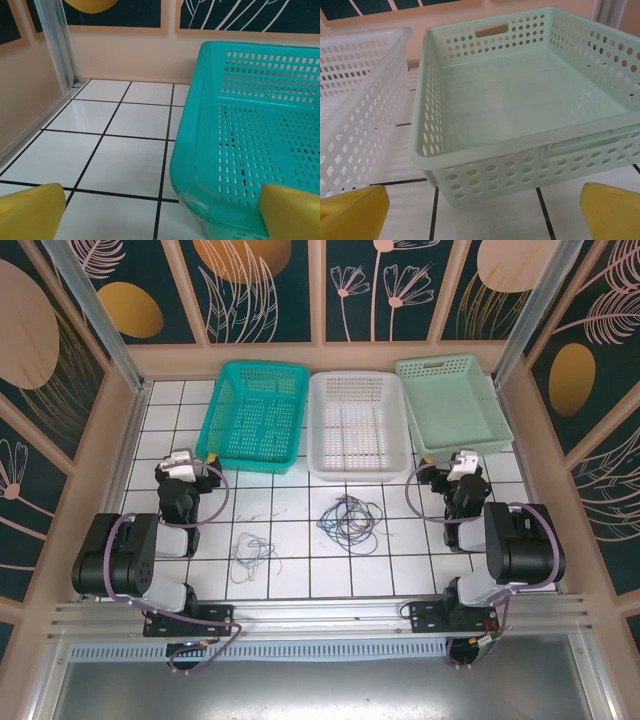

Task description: Untangle the cables

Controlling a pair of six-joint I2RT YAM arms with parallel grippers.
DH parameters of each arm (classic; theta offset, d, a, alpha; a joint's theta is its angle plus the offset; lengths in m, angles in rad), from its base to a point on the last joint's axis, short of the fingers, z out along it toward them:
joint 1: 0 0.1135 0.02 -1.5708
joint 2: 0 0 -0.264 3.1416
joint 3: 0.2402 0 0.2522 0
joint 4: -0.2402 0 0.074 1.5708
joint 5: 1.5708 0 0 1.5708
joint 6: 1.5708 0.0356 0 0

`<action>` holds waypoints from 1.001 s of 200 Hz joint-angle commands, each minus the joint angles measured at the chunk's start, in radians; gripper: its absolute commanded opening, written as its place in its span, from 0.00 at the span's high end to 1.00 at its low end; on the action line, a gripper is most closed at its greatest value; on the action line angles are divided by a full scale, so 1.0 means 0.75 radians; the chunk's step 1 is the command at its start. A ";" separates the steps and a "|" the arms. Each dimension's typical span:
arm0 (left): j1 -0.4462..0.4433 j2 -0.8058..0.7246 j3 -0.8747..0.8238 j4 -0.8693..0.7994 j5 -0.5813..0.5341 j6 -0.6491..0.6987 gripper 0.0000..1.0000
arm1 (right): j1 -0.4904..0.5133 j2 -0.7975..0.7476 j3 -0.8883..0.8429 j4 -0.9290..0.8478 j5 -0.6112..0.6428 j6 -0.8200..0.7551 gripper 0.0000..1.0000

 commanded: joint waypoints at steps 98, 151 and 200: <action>0.007 0.016 0.021 0.045 -0.004 -0.008 0.01 | -0.005 0.014 0.025 0.068 -0.013 0.013 0.01; 0.006 0.016 0.022 0.046 -0.004 -0.008 0.01 | -0.010 0.014 0.024 0.069 -0.019 0.015 0.01; 0.006 -0.054 0.055 -0.056 -0.071 -0.034 0.01 | -0.011 -0.034 0.054 -0.010 0.032 0.041 0.02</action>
